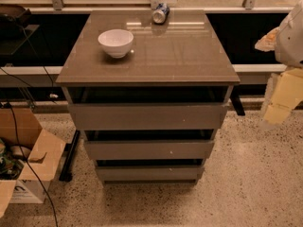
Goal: Open bottom drawer
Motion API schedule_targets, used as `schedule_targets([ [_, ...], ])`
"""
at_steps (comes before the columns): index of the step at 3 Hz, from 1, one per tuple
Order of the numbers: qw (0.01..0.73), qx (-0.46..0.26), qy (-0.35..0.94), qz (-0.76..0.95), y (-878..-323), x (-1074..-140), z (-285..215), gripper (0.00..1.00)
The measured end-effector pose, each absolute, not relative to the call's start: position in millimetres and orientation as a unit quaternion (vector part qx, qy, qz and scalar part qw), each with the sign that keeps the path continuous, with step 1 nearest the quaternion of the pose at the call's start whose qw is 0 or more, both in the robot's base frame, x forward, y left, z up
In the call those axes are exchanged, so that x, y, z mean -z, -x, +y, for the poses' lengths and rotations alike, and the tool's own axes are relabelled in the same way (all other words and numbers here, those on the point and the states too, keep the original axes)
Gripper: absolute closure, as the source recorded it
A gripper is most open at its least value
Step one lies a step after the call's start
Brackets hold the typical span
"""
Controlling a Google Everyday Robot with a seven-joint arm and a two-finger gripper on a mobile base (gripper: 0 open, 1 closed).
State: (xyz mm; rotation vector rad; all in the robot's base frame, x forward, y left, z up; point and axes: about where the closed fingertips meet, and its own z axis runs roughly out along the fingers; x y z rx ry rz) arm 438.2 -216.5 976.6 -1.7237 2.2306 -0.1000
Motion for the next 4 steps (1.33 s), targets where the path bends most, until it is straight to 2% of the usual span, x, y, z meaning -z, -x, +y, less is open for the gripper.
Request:
schedule_targets([
  [2,0.178,0.016,0.593,0.785,-443,-957,-217,0.00],
  [4,0.170,-0.069,0.575,0.797,-465,-852,-213,0.00],
])
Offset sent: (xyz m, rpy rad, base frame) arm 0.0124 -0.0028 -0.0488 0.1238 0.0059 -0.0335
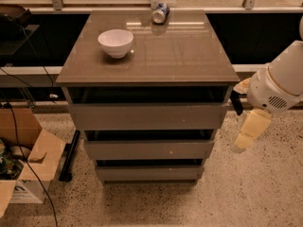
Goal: Open bottom drawer
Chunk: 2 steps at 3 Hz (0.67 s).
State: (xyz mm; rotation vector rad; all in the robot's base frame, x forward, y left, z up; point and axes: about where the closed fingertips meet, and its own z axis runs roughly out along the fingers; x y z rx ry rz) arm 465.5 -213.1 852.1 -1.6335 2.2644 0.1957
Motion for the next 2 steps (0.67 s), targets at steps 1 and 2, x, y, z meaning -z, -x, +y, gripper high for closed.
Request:
schedule_targets([
  [1,0.170,-0.069,0.575,0.797,-465,-852,-213,0.00],
  [2,0.178,-0.063,0.564,0.804,-471,-830,-204,0.00],
])
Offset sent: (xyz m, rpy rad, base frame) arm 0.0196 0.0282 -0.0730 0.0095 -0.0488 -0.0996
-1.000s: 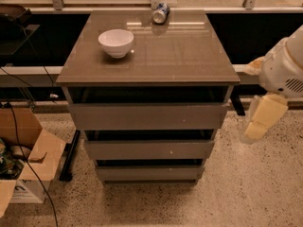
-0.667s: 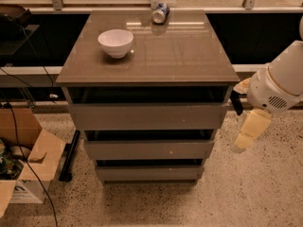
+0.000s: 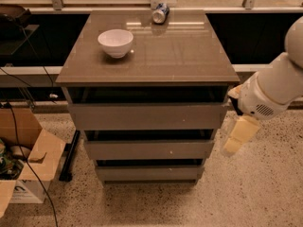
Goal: Open bottom drawer
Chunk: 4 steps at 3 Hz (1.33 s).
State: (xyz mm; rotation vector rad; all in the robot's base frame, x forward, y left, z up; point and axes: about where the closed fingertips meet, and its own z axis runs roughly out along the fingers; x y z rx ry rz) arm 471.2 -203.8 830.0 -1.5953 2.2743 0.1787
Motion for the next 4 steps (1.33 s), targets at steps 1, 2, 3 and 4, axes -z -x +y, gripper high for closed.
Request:
schedule_targets([
  [1,0.200,-0.080,0.551,0.806,-484,-783,-186,0.00],
  [2,0.221,-0.106,0.539,0.806,-503,-733,-170,0.00],
  [3,0.216,-0.145,0.520,0.814,-517,-670,-161,0.00],
  [4,0.197,-0.204,0.479,0.831,-531,-608,-161,0.00],
])
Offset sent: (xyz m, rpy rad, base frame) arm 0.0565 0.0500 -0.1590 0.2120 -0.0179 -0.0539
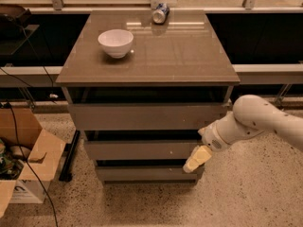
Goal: Open bottom drawer
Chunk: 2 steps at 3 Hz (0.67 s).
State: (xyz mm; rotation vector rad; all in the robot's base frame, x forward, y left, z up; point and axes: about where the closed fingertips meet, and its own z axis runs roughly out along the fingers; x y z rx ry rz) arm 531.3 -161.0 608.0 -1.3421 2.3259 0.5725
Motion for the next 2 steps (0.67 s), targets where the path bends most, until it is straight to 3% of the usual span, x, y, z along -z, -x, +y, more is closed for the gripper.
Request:
schedule_targets([
  [2,0.178,-0.212,0.457,0.845,-525,-561,-153,0.00],
])
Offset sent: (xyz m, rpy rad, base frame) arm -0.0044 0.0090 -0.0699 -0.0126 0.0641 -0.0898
